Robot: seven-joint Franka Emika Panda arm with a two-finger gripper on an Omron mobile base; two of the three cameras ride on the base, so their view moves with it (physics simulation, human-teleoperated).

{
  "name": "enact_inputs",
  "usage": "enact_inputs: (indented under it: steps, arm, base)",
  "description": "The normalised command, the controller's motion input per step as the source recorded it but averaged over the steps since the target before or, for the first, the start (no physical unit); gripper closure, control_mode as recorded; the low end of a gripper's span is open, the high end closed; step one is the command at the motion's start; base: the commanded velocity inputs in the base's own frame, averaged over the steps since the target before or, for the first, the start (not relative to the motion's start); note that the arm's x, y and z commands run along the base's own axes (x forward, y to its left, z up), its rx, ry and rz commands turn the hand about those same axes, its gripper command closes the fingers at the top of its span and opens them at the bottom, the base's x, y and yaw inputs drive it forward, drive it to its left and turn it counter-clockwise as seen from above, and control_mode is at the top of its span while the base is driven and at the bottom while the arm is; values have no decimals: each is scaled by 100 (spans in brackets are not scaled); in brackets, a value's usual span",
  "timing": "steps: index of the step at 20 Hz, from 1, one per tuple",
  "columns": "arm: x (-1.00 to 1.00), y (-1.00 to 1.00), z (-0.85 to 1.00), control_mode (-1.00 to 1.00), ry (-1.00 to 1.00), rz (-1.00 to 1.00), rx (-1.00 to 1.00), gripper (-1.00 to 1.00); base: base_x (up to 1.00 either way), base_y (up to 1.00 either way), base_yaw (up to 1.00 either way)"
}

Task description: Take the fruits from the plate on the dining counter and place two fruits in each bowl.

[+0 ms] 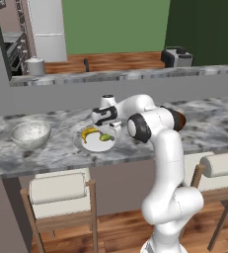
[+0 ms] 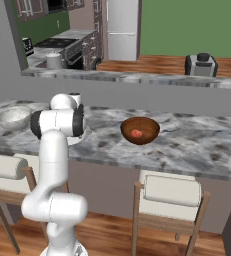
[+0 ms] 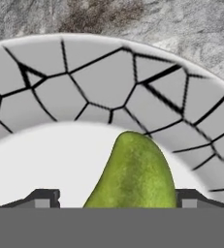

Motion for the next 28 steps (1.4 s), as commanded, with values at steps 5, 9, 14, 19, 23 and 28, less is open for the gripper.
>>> enact_inputs:
  steps: [5,9,14,19,23,28]
  arm:
    - [0,-2,0,-100,-1,1,0,100]
    - [0,-36,4,-100,-10,15,0,100]
    - [-2,-70,29,-100,-8,27,0,100]
    - [-41,-61,74,-100,-6,32,0,100]
    - [-73,-51,85,-100,-6,30,0,100]
    - [-88,-55,49,-100,-7,32,0,100]
  base:
    - [0,0,0]
    - [0,0,0]
    - [0,0,0]
    - [0,0,0]
    - [0,0,0]
    - [0,0,0]
